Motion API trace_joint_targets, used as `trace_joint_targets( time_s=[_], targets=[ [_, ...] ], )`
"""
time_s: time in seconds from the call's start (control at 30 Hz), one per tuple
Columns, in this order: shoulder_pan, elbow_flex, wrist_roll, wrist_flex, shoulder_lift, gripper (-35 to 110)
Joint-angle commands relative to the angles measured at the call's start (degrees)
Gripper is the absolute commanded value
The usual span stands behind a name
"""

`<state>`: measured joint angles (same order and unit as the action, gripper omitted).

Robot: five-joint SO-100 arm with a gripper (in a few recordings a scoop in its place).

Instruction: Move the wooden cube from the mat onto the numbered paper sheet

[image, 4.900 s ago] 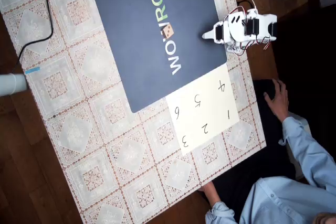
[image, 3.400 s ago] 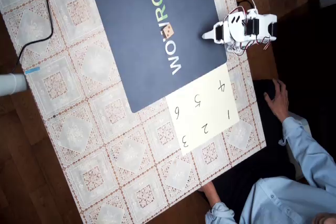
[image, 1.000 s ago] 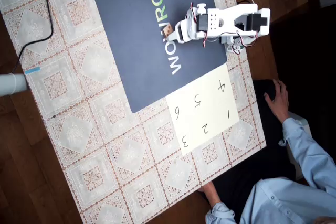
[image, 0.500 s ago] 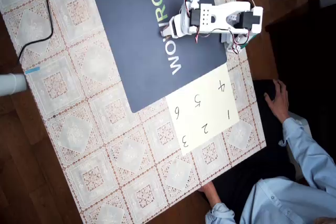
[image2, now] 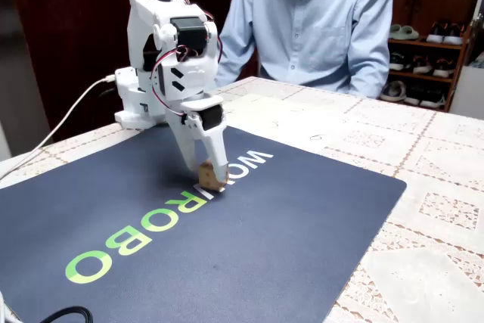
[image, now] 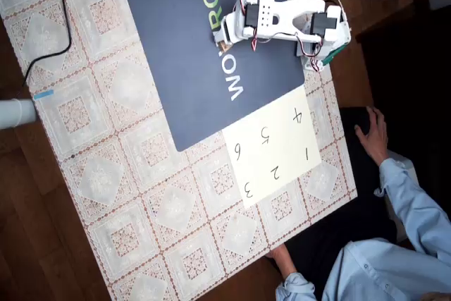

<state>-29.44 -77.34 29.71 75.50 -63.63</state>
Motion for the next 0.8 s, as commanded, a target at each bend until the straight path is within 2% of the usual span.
trace_joint_targets(
  time_s=[0.0,0.07,0.2,0.47,0.67,0.77],
  targets=[
    [-0.6,2.7,1.8,1.8,-0.5,23],
    [0.0,3.3,6.0,2.5,-0.1,15],
    [0.2,4.0,5.1,2.6,0.6,17],
    [0.2,2.5,10.0,2.0,-0.5,5],
    [2.6,-8.8,12.0,1.1,-14.6,0],
    [6.0,-13.8,9.1,1.9,-23.6,0]
  ],
)
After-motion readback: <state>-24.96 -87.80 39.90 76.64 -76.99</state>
